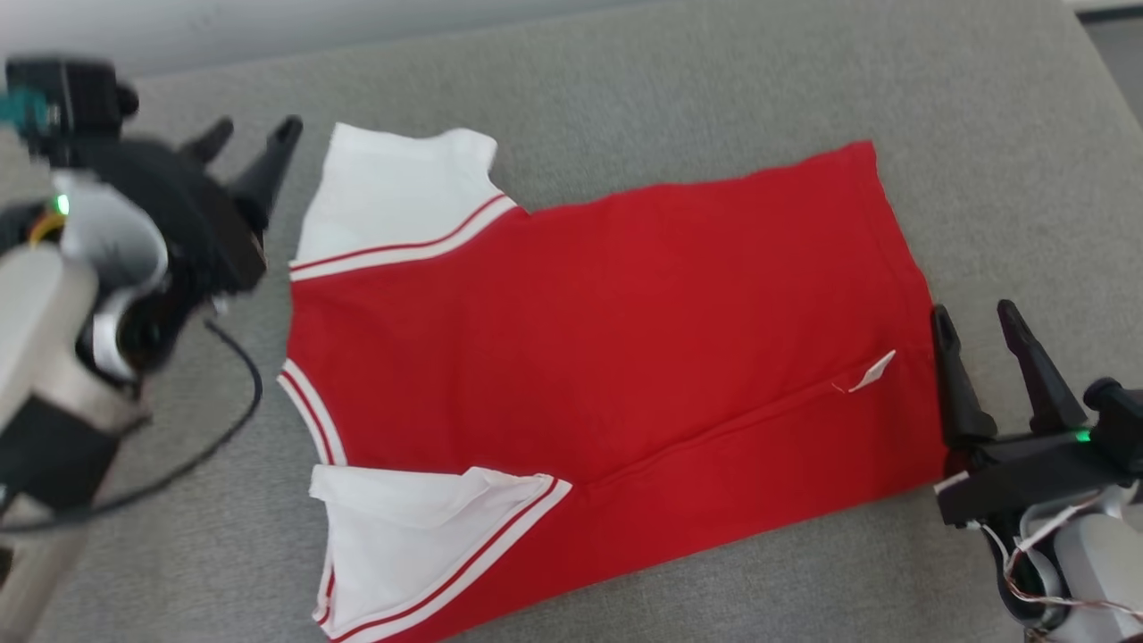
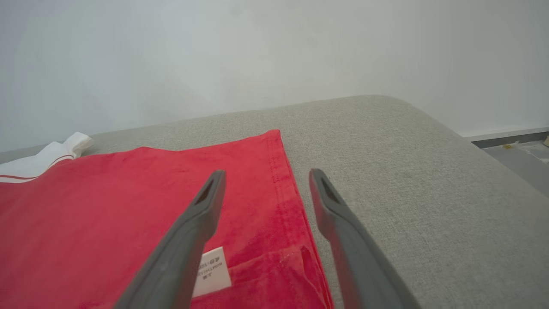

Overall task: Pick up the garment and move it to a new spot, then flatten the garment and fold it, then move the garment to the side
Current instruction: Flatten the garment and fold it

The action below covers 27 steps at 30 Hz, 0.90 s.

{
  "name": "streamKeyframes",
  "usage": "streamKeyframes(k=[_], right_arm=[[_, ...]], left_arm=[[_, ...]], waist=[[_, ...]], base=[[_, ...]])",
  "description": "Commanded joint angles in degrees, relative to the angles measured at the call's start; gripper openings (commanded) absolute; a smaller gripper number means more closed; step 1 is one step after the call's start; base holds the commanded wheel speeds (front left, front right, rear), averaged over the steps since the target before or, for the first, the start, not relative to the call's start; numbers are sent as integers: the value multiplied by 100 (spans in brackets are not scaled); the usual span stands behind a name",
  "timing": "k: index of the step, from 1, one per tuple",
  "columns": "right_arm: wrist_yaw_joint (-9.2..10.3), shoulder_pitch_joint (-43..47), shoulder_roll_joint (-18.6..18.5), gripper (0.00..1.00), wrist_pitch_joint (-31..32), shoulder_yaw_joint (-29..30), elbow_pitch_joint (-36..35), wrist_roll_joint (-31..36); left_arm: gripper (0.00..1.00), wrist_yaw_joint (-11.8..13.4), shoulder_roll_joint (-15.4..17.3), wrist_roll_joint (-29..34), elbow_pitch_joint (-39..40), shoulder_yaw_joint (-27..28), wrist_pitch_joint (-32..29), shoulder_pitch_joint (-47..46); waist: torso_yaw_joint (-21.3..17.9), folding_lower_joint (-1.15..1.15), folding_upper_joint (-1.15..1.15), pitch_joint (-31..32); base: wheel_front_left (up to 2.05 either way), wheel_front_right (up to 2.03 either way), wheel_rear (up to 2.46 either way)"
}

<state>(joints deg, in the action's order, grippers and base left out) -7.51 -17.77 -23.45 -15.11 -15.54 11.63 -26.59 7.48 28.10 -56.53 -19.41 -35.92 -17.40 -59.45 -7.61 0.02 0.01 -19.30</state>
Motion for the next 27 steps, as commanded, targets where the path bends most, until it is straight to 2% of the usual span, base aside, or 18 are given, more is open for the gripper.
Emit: streamKeyframes(k=[1, 4, 9, 16, 22, 24, 25, 26, 27], right_arm=[[3, -103, 39, 100, -6, -31, -19, 58], [3, -267, 61, 100, -6, -154, -9, 79], [3, -529, 68, 100, -6, -289, -25, 62], [3, -776, 102, 100, -6, -463, 30, 9], [3, -845, 105, 100, -6, -446, 70, 8], [3, -868, 114, 100, -6, -419, 82, 17], [3, -871, 112, 100, -6, -410, 86, 24], [3, -882, 106, 100, -6, -402, 88, 37], [3, -893, 97, 100, -7, -390, 91, 50]], left_arm=[[100, -85, -68, 119, -283, -102, -132, -254], [100, -287, -340, 276, -1139, -374, -512, -958], [100, -436, -548, 572, -2089, -670, -756, -1662], [100, -686, -640, 950, -3067, -1064, -1011, -2242], [100, -835, -706, 1015, -3618, -1200, -1157, -2443], [100, -892, -759, 1038, -3900, -1291, -1386, -2467], [88, -901, -773, 1035, -3958, -1308, -1447, -2473], [62, -902, -793, 1020, -4001, -1319, -1501, -2464], [45, -917, -816, 1018, -4042, -1344, -1570, -2462]], waist=[[-224, -2, -1, -346], [-338, -2, -1, -563], [-520, -2, -1, -851], [-707, -2, -1, -1079], [-760, -2, -1, -1144], [-772, -2, -1, -1144], [-770, -2, -1, -1142], [-766, -2, -1, -1136], [-758, -2, -1, -1129]], base=[[0, 0, 0], [0, 0, 0], [0, 0, 0], [0, 0, 0], [0, 0, 0], [0, 0, 0], [0, 0, 0], [0, 0, 0], [0, 0, 0]])
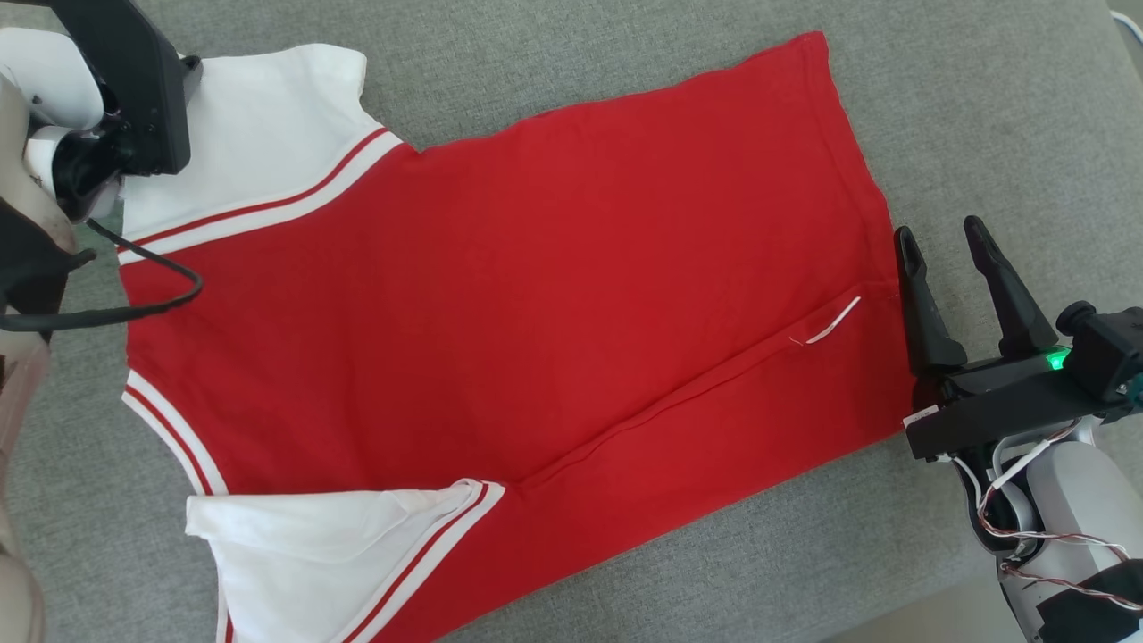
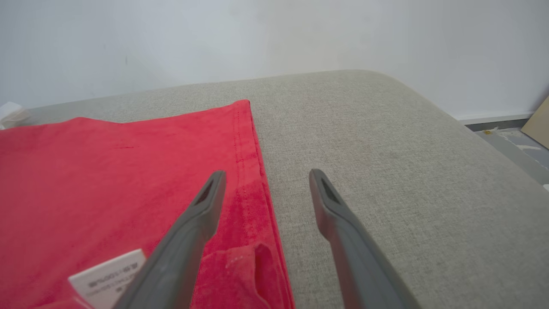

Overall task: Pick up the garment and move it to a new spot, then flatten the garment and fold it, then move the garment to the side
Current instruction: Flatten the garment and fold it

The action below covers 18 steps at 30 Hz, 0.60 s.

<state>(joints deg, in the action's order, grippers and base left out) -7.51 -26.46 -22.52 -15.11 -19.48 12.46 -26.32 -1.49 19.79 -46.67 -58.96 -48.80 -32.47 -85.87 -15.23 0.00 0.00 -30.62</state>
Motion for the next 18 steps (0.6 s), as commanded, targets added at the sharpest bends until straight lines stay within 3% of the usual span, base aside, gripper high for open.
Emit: streamKeyframes(k=[1, 2, 4, 8, 12, 14, 18], right_arm=[[3, -31, -1, 100, -6, 14, 11, 33], [3, -44, -16, 100, -6, 29, 18, 47], [3, -82, -32, 100, -6, 38, 29, 70], [3, -176, -15, 100, -6, -34, 102, 13], [3, -773, -54, 100, 158, -409, 690, -558], [3, -1158, -89, 100, 531, -615, 959, -784], [2, -2260, -175, 100, 1849, -1034, 1593, -1045]], left_arm=[[38, -35, -7, 18, -123, -71, -130, 172], [31, -64, -40, 6, -175, -112, -261, 144], [0, -144, -81, -67, -201, -112, -386, 126], [0, -237, -80, -119, -168, -88, -321, 85], [0, -300, -79, -165, -122, -55, -151, -6], [0, -328, -85, -182, -130, -63, -154, -35], [0, -364, -126, -211, -118, -91, -223, -104]], waist=[[13, 0, 0, 12], [30, 0, 0, 33], [51, 0, 0, 64], [53, 0, 0, 101], [29, 0, 0, 165], [19, 0, 0, 186], [39, 0, 0, 205]], base=[[0, 0, 0], [0, 0, 0], [0, 0, 0], [0, 0, 0], [0, 0, 0], [0, 0, 0], [0, 0, 0]])
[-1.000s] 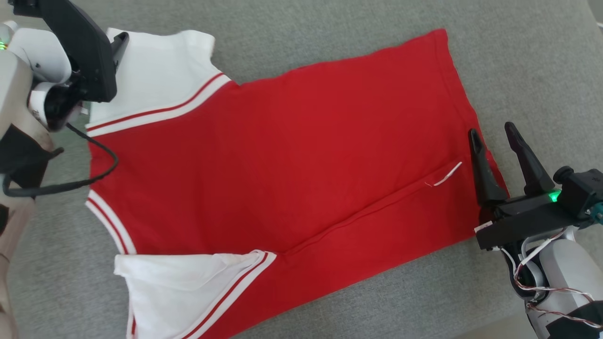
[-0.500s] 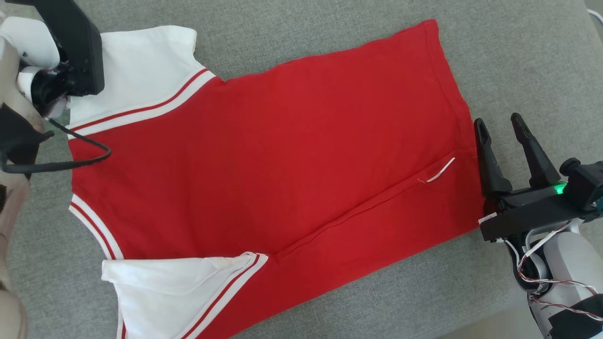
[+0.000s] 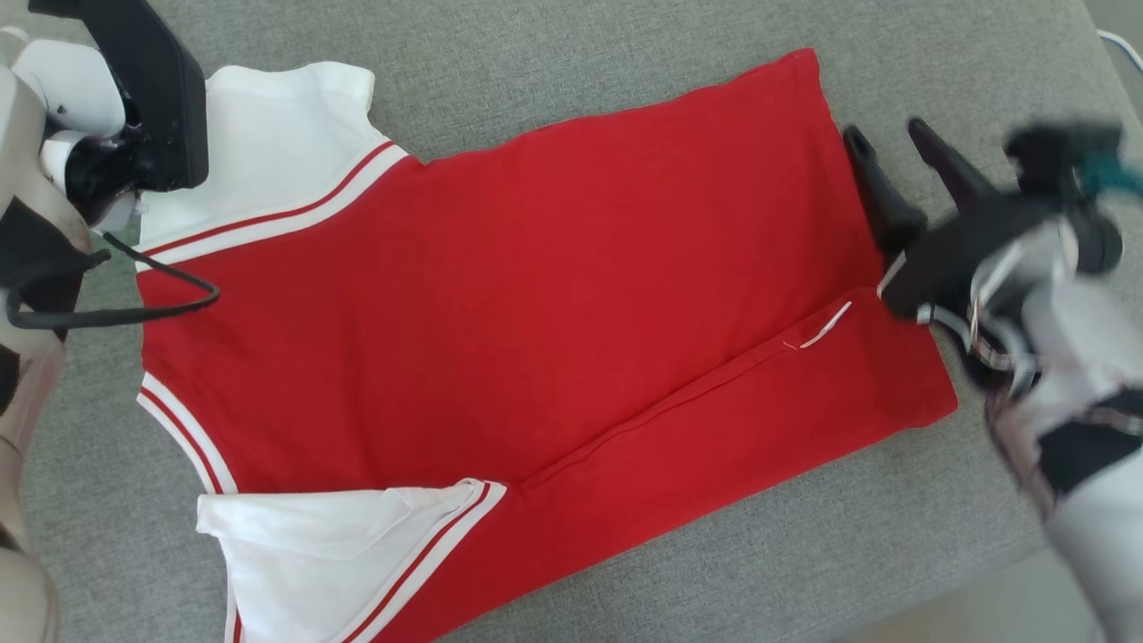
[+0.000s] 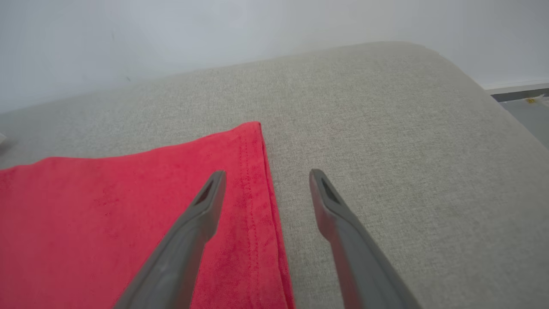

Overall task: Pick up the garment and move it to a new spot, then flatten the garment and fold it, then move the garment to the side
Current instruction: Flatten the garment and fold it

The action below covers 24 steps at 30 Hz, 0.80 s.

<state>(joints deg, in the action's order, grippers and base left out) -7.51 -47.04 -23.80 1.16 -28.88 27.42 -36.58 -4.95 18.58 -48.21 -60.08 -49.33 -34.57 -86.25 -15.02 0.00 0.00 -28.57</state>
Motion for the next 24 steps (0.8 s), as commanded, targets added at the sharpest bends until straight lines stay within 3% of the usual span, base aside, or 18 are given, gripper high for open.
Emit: streamKeyframes(k=[1, 3, 8, 24], right_arm=[[2, -431, -47, 100, 483, -171, 238, 7], [1, -991, 33, 100, 1110, -332, 659, 145], [1, -1807, 300, 100, 1966, -532, 1491, 337], [1, -2666, 633, 100, 1993, -608, 3003, 719]], left_arm=[[0, -30, -2, -57, 2, -40, -21, -89], [0, -44, -9, -43, 29, -65, -36, -121], [0, -75, 20, 11, 95, -123, -23, -210], [0, -135, -67, 35, 294, -270, -9, -297]], waist=[[22, 0, 0, -5], [44, 0, 0, -22], [111, 0, 0, -50], [428, 0, 0, -27]], base=[[0, 0, 0], [0, 0, 0], [0, 0, 0], [0, 0, 0]])
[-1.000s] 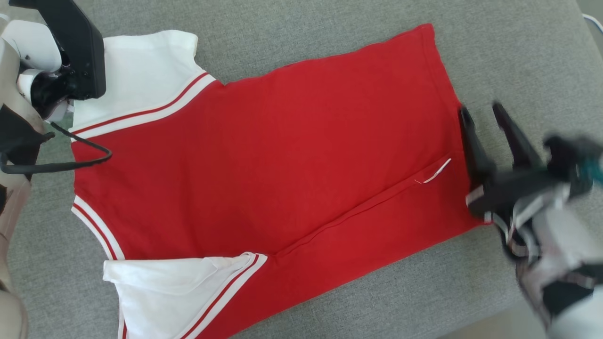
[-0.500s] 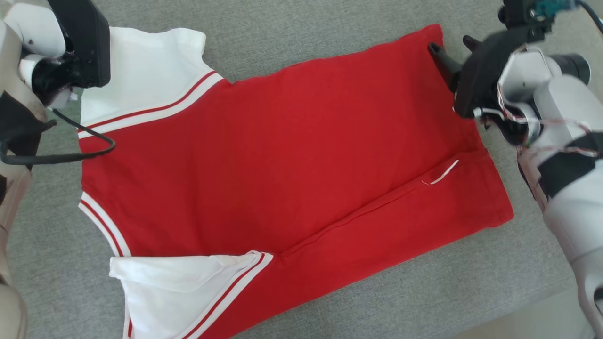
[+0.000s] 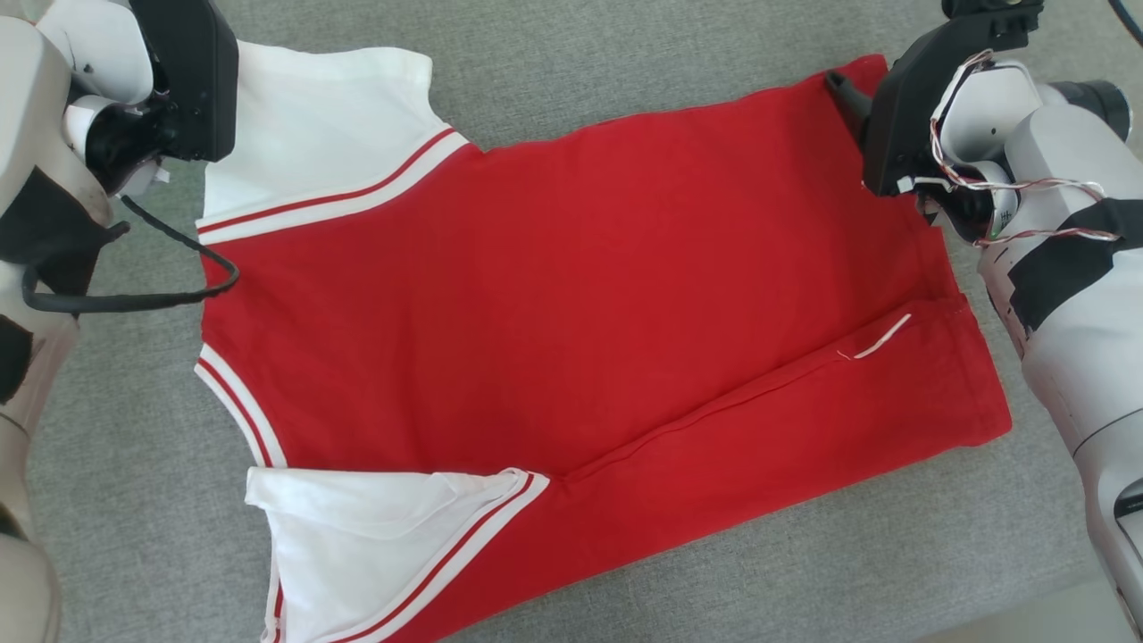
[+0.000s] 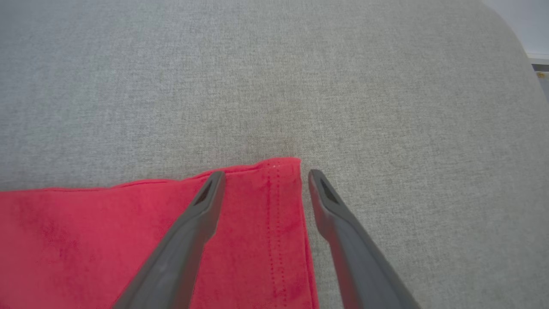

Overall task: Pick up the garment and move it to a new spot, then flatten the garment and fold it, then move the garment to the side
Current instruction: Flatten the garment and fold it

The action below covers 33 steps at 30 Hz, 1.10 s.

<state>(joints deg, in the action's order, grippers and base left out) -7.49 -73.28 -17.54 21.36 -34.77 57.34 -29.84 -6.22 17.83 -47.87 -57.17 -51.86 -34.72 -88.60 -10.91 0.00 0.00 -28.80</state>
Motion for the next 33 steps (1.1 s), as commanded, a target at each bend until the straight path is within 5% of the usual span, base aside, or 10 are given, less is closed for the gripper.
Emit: streamKeyframes(k=[1, 8, 10, 11, 12, 21, 33], right_arm=[[-1, -66, 25, 100, -47, -29, 74, 55], [-1, -258, 72, 71, -261, -79, 480, 190], [-1, -269, 83, 40, -319, -101, 609, 241], [-1, -298, 84, 33, -348, -108, 663, 274], [-1, -338, 84, 0, -369, -131, 727, 312], [-1, -636, 115, 0, -799, -41, 1098, 422], [-1, -360, -196, 0, -1748, 360, 938, -349]], left_arm=[[0, -10, -1, 1, 15, -25, 10, -57], [0, -4, -38, 3, 66, -63, 50, -72], [0, -6, -43, 8, 66, -81, 59, -45], [0, -9, -37, 14, 65, -92, 52, -36], [0, -11, -39, 15, 69, -101, 51, -36], [0, -56, 137, 156, 289, -193, 484, -199], [0, -101, 336, 170, 523, -107, 1666, -228]], waist=[[32, 0, 0, -5], [111, 0, 0, -35], [138, 0, 0, -31], [147, 0, 0, -32], [157, 0, 0, -38], [182, 0, 0, -65], [357, 0, 0, 113]], base=[[0, 0, 0], [0, 0, 0], [0, 0, 0], [0, 0, 0], [0, 0, 0], [0, 0, 0], [0, 0, 0]])
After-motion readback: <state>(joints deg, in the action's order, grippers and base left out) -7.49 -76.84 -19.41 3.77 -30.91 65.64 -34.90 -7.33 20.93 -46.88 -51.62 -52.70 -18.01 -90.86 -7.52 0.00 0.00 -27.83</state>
